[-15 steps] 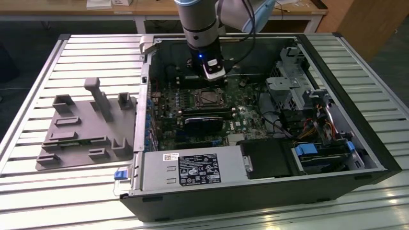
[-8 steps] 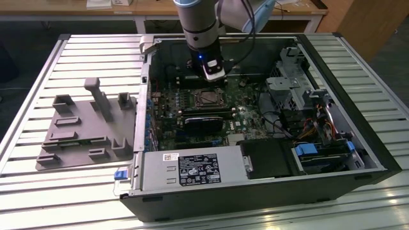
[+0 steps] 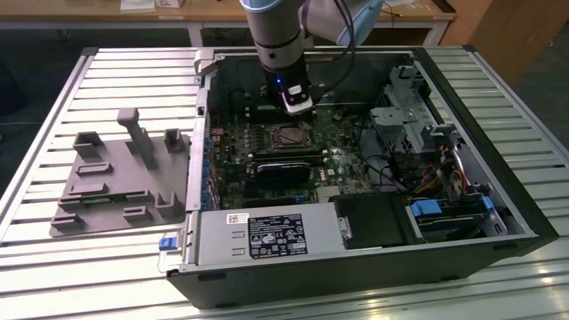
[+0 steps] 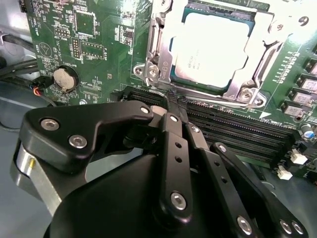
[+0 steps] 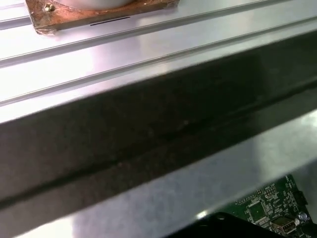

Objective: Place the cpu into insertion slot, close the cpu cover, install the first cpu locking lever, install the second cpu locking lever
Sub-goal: 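Install the first cpu locking lever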

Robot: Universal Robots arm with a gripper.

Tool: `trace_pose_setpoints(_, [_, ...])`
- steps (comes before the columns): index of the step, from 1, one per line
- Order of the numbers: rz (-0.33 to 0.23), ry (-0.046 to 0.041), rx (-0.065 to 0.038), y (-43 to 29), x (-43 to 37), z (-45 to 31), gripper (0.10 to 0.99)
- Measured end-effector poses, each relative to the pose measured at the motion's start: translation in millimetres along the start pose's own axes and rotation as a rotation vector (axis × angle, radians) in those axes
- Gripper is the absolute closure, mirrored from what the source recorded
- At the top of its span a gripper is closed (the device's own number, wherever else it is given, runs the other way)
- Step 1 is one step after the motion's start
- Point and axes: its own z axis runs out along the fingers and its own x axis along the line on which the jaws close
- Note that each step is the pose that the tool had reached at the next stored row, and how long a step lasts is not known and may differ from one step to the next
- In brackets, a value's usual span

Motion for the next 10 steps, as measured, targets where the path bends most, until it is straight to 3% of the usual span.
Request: trace_pose_setpoints(10, [0.004, -0.0033, 0.004, -1.4, 0.4, 3.4, 0.984])
